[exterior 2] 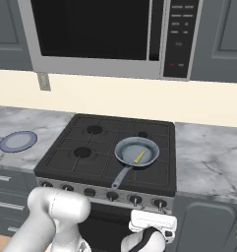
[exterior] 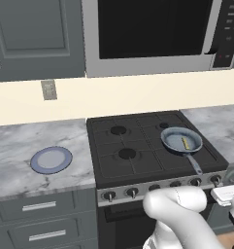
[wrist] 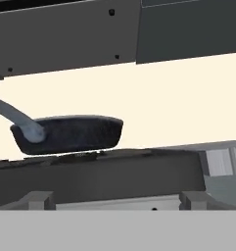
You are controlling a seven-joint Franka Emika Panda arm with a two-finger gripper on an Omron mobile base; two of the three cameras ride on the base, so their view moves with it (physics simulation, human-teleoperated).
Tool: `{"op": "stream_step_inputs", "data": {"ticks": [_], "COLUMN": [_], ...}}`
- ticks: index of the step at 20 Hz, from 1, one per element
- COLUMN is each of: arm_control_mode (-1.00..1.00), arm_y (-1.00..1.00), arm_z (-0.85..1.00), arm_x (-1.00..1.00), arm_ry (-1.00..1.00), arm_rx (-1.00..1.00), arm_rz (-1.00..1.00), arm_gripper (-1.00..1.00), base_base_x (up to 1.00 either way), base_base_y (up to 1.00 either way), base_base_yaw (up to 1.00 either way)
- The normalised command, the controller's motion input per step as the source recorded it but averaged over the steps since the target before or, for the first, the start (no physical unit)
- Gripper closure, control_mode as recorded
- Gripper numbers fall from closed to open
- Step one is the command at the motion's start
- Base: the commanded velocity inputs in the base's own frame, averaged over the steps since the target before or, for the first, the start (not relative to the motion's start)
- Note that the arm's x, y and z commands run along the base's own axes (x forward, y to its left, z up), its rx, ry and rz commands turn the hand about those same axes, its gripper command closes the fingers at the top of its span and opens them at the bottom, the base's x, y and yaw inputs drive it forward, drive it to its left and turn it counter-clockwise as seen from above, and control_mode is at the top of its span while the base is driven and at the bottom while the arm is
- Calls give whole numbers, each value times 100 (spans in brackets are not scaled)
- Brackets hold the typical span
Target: Pick up the butter stick and place it in the pan. Then turn on the burner for the pan.
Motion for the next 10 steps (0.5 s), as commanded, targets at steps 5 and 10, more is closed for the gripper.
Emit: {"op": "stream_step_inputs", "data": {"ticks": [5,10], "arm_control_mode": [-100,-100], "arm_y": [-10,-3], "arm_z": [-5,-11], "arm_x": [14,10], "arm_ry": [0,0], "arm_rx": [0,0], "arm_rz": [0,0], "arm_gripper": [-100,-100], "base_base_x": [0,0], "base_base_y": [0,0], "base_base_yaw": [0,0]}}
